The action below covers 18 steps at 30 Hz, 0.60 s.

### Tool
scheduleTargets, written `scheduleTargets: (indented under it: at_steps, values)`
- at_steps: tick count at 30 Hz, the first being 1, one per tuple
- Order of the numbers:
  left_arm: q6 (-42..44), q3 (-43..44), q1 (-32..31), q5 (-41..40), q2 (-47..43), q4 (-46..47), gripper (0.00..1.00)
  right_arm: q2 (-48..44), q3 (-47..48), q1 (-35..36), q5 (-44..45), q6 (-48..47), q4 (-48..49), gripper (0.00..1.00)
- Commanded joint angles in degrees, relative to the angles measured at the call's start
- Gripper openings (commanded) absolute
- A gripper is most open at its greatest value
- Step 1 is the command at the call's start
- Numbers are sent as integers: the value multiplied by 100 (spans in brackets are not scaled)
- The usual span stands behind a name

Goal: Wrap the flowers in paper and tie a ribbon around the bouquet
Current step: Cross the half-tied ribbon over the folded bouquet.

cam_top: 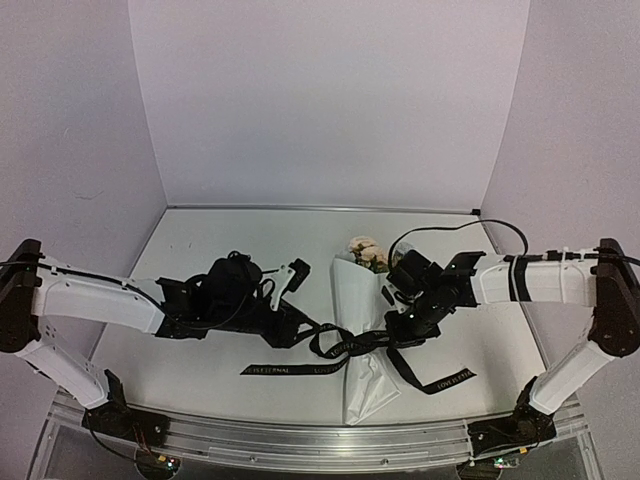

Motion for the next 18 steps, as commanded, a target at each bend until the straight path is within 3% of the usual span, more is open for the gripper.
scheduleTargets:
  at_steps: [1, 5, 11, 18]
  values:
    - [889, 1227, -21, -123, 448, -701, 44, -496, -398, -18, 357, 263, 427, 0]
    - [1422, 2076, -31, 110, 1239, -1278, 38, -629, -626, -22, 431, 401, 659, 0]
    - [1989, 3085, -91, 654, 2205, -1966, 38, -721, -774, -22, 476, 544, 851, 0]
    - [2529, 3750, -352, 285, 2846, -2452, 43, -718, -823, -20, 438, 620, 991, 0]
